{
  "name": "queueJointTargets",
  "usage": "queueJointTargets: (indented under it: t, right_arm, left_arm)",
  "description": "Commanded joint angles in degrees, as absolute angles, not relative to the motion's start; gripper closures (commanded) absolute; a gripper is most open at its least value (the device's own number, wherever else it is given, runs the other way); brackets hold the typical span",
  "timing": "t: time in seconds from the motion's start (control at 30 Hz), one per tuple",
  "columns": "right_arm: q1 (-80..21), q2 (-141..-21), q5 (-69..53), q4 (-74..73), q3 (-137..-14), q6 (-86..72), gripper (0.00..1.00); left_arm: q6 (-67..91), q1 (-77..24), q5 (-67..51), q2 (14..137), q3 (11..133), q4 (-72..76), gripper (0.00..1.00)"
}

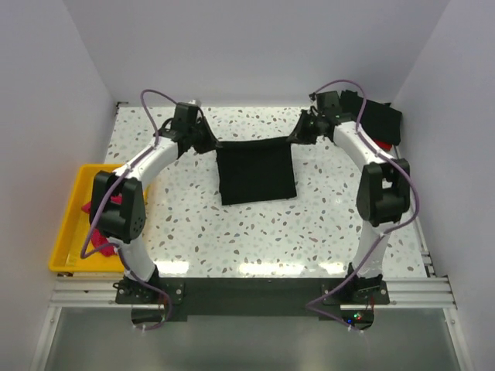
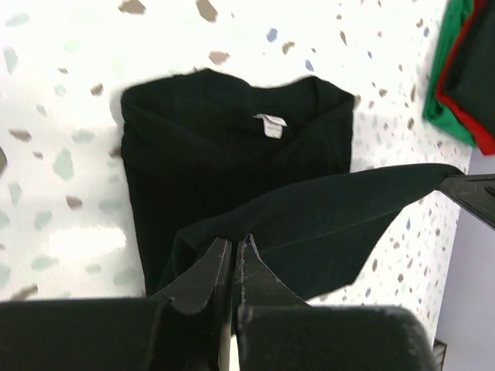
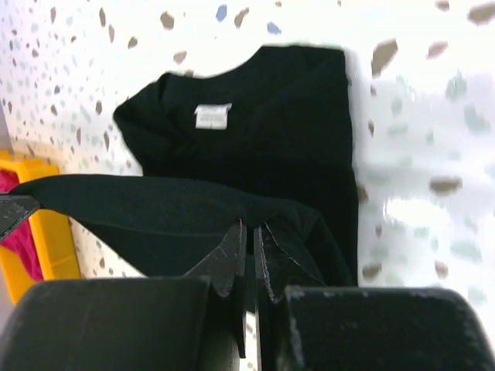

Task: Fold and stack the t-shirts
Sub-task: Fold the tshirt

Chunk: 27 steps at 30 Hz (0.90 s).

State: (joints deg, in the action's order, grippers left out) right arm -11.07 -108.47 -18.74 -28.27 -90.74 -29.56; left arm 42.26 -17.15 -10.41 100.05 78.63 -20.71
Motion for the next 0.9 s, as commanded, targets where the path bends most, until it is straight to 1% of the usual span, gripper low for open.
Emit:
queueJointTargets:
  t: [0.0,0.07,0.1,0.13,0.17,0.2,0.23,0.27,0.3,0.33,0.37,0.4,0.43,0.47,0.5,0.57,0.6,0.7,0.73,0.87]
  right_arm:
    - [-10.5,-117.6,-20.6,-23.2,-100.2,-29.9,1.0]
    - [-10.5,-122.8,-20.7,-24.0,-105.4,-29.2,1.0]
    - [-10.5,-127.2,-21.5,-23.2,-109.8,-28.9,1.0]
    - [-10.5,-129.2,-21.5,-23.1,-112.0,-28.7,0.98]
    - [-10.5,-131.1,-21.4,-23.6,-114.7,-28.4,0.91]
    - [-10.5,-134.9,-22.0,-25.1,-120.0,-28.0,0.9]
    - [-10.5,-136.2,-22.2,-25.8,-122.3,-27.5,0.89]
    - [-10.5,-137.5,-22.3,-26.8,-124.5,-27.2,0.84]
    - [-10.5,-138.3,-22.4,-29.0,-128.1,-26.8,0.79]
    - [-10.5,-138.7,-21.7,-30.0,-129.2,-25.9,0.69]
    - [-10.5,-138.1,-20.8,-30.7,-128.9,-25.4,0.58]
    - [-10.5,-137.0,-19.9,-30.6,-127.8,-24.9,0.5]
    - [-10.5,-133.6,-17.4,-30.1,-126.2,-23.9,0.44]
    - [-10.5,-131.9,-16.3,-29.4,-124.5,-23.5,0.4]
    - [-10.6,-129.9,-14.9,-28.7,-121.1,-23.0,0.39]
    - [-11.3,-124.7,-12.5,-27.9,-117.4,-21.9,0.39]
    - [-11.8,-123.1,-11.9,-26.5,-113.6,-21.5,0.39]
    - [-14.1,-117.8,-11.0,-23.4,-106.0,-20.3,0.4]
    - [-15.3,-116.8,-11.0,-22.7,-104.3,-20.1,0.4]
    - [-17.8,-115.9,-10.8,-20.0,-99.2,-20.0,0.4]
  left_arm:
    - [40.4,-14.1,-9.7,105.4,83.2,-14.7,1.0]
    - [40.5,-12.4,-9.4,109.3,83.6,-12.6,1.0]
    - [40.1,-11.3,-11.1,111.7,83.1,-8.2,1.0]
    - [40.0,-10.6,-12.2,113.0,83.0,-6.0,1.0]
    - [39.9,-9.9,-13.1,114.5,83.3,-4.6,1.0]
    - [39.6,-9.3,-15.0,115.9,84.9,-2.8,0.96]
    - [39.6,-8.7,-15.6,117.1,85.9,-2.6,0.88]
    - [39.3,-7.6,-16.3,119.1,87.1,-2.6,0.65]
    - [38.6,-6.9,-17.3,119.6,89.0,-3.1,0.56]
    - [38.1,-6.0,-17.4,119.5,90.0,-3.6,0.42]
    - [37.7,-5.6,-17.1,118.9,90.7,-5.0,0.39]
    - [37.7,-5.3,-16.1,118.0,90.2,-5.1,0.36]
    - [38.0,-5.0,-15.9,115.0,89.2,-4.6,0.31]
    - [38.1,-5.0,-15.6,113.5,88.0,-4.0,0.31]
    - [39.3,-5.1,-14.8,112.0,85.2,-3.1,0.31]
    - [40.6,-6.1,-13.9,107.9,82.1,-1.9,0.35]
    - [41.0,-6.8,-12.1,106.9,80.1,-2.1,0.38]
    - [41.0,-10.3,-9.3,104.2,77.0,-3.3,0.59]
    - [41.0,-12.2,-9.1,103.4,76.1,-3.0,0.68]
    - [41.4,-16.3,-7.3,104.2,74.0,-1.6,0.86]
